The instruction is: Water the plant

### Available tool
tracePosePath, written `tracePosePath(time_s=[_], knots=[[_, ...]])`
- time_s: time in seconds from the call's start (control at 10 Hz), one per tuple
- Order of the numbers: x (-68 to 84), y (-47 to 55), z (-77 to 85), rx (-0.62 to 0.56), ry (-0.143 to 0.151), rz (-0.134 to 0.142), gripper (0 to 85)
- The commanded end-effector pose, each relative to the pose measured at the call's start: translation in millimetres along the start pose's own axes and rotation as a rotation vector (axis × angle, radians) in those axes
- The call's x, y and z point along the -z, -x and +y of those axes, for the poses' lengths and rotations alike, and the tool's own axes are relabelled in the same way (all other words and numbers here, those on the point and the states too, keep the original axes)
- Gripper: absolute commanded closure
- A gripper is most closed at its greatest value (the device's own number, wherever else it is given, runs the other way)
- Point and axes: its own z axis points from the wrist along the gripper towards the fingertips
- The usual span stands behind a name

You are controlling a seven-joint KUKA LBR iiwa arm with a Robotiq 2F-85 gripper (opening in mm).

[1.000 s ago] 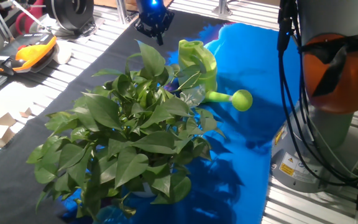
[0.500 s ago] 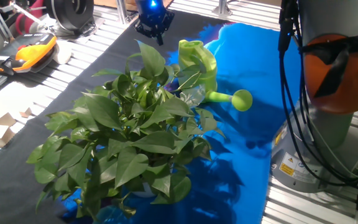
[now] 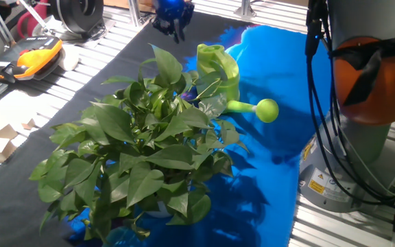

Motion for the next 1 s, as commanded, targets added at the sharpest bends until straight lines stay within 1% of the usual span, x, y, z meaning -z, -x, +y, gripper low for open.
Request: tracePosePath(time_s=[0.0,0.1,0.2,0.3,0.5,0.6,0.7,0.9], knots=[[0.1,12.7,-17.0,0.017,0.020,0.014,51.0],[0.5,23.3,-28.8,0.033,0.047,0.036,51.0],[-1.0,33.0,-39.2,0.046,0.067,0.057,51.0],[-8.0,40.6,-49.8,0.052,0.073,0.057,51.0],[-16.4,45.4,-59.3,0.019,0.080,0.049,51.0],[-19.0,46.3,-63.5,0.000,0.092,0.057,51.0],[-24.0,48.1,-69.3,-0.005,0.101,0.059,51.0],[-35.7,50.9,-79.0,-0.007,0.113,0.041,51.0]])
